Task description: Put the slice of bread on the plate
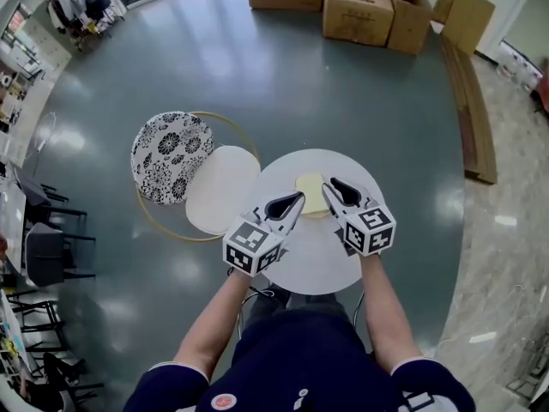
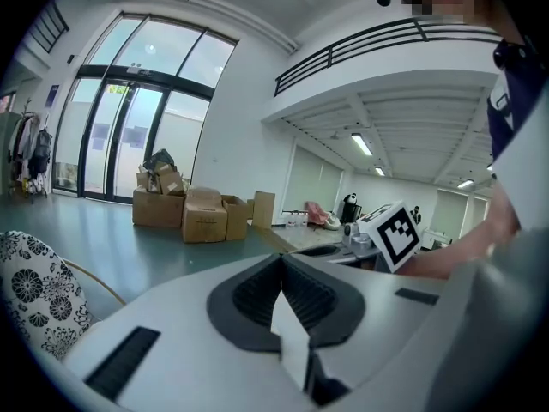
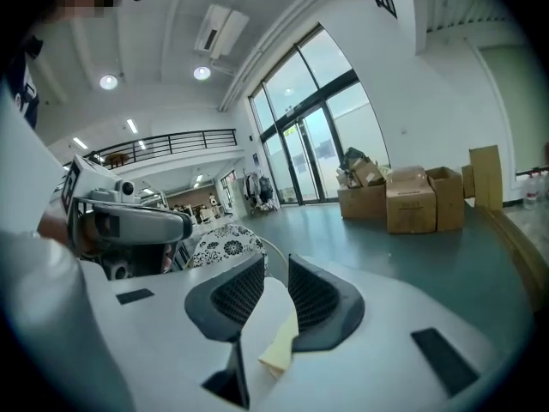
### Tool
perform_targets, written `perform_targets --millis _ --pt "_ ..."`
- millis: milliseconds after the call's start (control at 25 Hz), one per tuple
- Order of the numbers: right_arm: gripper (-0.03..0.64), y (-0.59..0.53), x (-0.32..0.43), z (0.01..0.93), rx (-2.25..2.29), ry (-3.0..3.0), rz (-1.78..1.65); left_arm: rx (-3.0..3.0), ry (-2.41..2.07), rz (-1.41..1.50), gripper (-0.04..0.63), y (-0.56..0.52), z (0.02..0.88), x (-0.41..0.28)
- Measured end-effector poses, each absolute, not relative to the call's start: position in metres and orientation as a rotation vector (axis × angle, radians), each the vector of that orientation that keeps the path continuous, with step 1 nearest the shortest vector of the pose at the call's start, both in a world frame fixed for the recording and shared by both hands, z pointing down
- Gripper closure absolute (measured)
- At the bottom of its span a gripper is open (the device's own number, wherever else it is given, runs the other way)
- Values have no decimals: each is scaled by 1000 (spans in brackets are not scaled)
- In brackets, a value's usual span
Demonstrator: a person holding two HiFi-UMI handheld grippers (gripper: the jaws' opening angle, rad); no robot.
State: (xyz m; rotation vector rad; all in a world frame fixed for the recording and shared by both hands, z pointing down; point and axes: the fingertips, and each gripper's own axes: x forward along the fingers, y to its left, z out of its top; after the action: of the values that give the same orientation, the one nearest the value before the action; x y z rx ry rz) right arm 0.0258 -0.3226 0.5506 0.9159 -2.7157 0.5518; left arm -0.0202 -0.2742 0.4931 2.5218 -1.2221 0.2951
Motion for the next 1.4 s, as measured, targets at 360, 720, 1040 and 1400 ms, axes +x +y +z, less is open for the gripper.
perform_targets --millis 360,720,1040,1400 --pt "611 -299 36 460 976 -2853 328 2625 -1218 156 588 -270 438 -14" --pt "611 -271 42 394 948 -2963 205 2737 -1202 102 589 -258 392 -3" --pt "611 -257 41 373 926 -2997 154 2758 -1198 55 588 -250 373 -1" --pt "611 -256 40 369 919 -3006 157 2756 -1204 35 589 -246 367 -3"
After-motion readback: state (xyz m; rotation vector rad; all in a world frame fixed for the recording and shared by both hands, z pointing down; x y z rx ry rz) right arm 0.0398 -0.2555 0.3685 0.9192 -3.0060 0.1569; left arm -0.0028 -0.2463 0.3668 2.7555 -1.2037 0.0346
